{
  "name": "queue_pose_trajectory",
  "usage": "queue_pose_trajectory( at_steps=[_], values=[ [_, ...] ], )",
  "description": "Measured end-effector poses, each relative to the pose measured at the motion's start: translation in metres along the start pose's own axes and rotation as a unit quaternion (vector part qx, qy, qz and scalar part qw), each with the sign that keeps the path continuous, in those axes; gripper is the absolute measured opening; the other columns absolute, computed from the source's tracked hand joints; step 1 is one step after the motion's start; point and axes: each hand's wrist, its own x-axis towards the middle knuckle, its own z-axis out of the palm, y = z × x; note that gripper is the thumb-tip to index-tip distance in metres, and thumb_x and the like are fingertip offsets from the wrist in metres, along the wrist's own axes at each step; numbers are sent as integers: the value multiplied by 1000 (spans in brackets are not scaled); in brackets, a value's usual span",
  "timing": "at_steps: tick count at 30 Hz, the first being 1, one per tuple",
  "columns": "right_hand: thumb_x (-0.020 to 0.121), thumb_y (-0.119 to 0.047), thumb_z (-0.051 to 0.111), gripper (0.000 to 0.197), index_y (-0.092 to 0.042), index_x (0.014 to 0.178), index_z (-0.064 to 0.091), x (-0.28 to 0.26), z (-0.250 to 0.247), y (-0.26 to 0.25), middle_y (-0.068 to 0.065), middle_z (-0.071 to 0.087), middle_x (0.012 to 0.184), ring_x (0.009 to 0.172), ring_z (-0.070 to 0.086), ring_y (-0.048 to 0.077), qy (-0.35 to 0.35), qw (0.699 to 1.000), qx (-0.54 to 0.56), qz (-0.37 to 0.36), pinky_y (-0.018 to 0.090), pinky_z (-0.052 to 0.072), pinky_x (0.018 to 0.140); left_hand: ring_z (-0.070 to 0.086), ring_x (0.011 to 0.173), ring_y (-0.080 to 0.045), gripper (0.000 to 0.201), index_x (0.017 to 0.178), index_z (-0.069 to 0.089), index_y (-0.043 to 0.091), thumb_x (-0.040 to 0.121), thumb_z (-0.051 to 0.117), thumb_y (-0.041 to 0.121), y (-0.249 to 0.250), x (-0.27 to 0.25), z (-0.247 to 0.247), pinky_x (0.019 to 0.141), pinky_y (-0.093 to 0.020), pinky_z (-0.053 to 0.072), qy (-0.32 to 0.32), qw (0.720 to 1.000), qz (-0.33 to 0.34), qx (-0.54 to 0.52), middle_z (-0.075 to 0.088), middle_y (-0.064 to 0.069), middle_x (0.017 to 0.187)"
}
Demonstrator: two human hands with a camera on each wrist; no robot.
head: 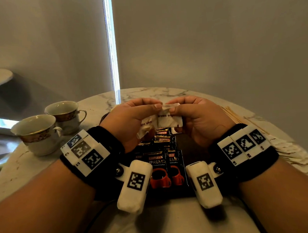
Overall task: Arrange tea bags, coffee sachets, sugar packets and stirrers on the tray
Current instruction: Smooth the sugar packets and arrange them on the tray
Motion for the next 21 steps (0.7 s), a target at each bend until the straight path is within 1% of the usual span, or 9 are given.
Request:
queue_pose_trajectory(
  at_steps=[3,6,8,10,13,14,16,18,21],
  values=[
    [88,-1,63,12,2,99,64,-1,0,0,21,68,86,66,65,27,4,1000,10,-1,26,49,45,68,68,-27,16,88,70,12,73,72,15,-1,2,-1,53,-30,50,17,1000,9,2,74,-13,85],
    [87,-11,67,24,5,105,64,0,1,0,31,67,99,72,63,29,23,1000,-5,-10,26,45,46,68,69,-26,20,89,69,11,71,73,18,1,2,-3,51,-28,50,28,1000,12,4,75,-13,83],
    [87,-11,67,35,11,114,61,3,-1,0,34,67,107,70,64,28,35,999,0,-14,25,45,43,67,68,-25,20,90,68,11,72,72,19,2,2,-3,50,-27,49,31,999,8,9,76,-13,85],
    [88,-10,66,34,12,114,60,4,-1,1,34,67,103,66,66,27,40,999,5,-14,24,46,42,66,67,-23,18,91,68,10,75,72,19,1,2,-3,49,-26,48,39,999,4,18,76,-13,86],
    [89,-6,65,13,3,98,64,3,0,1,24,69,89,66,67,28,37,999,22,-5,28,51,46,65,67,-23,3,90,69,11,87,69,12,1,2,-2,49,-26,47,51,999,-4,17,75,-14,86],
    [90,-6,65,9,1,96,64,2,-1,0,21,69,85,64,67,27,32,999,21,-3,28,51,46,65,67,-23,1,89,69,11,88,69,11,1,3,-2,49,-26,47,53,998,-6,15,75,-13,86],
    [90,-7,65,7,-3,95,65,0,-2,0,15,70,81,62,64,21,14,1000,-23,2,26,44,46,65,66,-23,5,90,69,11,85,70,12,1,3,-2,49,-26,47,55,998,-9,12,75,-12,84],
    [91,-7,64,3,-7,93,65,-1,-3,1,12,70,79,60,61,18,-4,998,-58,9,25,39,47,66,67,-23,16,95,69,9,81,71,17,0,3,-3,48,-26,48,49,999,-12,6,74,-14,88],
    [93,-5,60,4,-8,90,61,3,-4,3,9,69,74,54,59,14,0,999,-46,25,24,35,44,65,66,-23,23,103,66,5,87,69,23,0,1,-2,47,-25,48,47,999,-20,-13,72,-16,94]
  ],
)
